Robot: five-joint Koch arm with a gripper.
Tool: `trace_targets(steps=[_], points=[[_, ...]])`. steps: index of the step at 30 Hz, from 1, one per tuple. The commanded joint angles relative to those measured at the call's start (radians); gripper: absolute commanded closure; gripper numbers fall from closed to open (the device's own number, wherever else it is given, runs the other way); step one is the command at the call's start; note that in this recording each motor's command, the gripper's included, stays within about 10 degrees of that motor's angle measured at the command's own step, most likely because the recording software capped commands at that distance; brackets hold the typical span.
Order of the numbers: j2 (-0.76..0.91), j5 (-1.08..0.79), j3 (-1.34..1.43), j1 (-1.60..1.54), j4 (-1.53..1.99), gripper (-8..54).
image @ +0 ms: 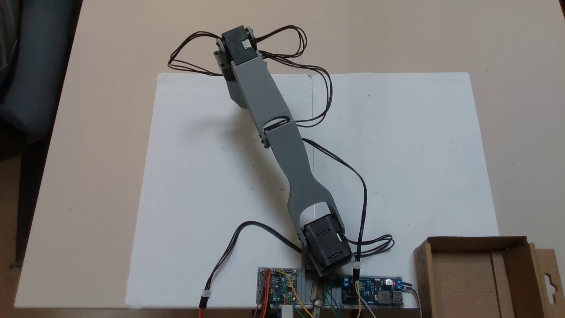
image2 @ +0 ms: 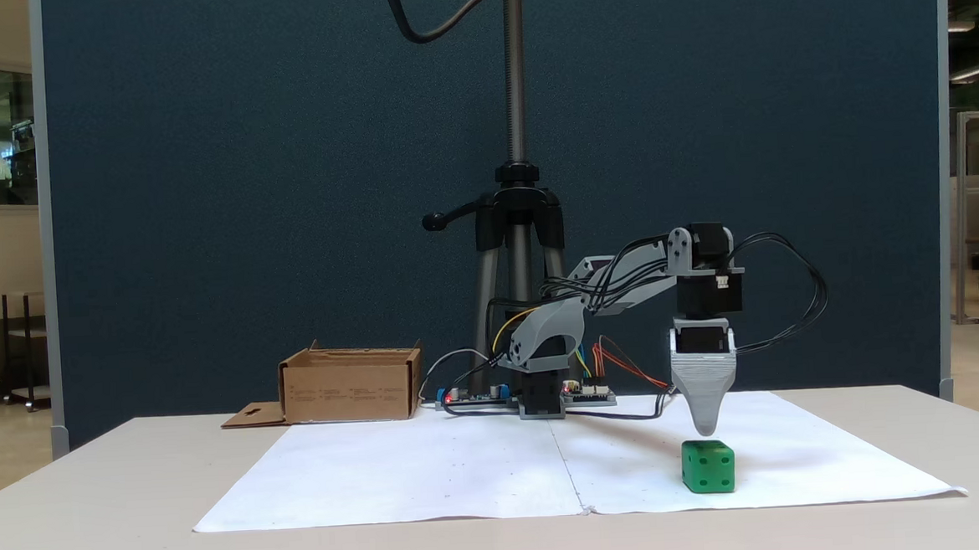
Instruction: Grasp a green dice and put it in the bin.
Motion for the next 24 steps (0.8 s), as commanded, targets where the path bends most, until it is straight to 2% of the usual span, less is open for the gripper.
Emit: trace_targets(steps=[1, 15, 24], points=[[0.018, -0.032, -0.028, 0.005, 0.066, 3.1], [-0.003, -0.202, -0.028, 0.012, 0.029, 2.2], [-0.032, -0.213, -0.028, 0.012, -0.015, 2.3]])
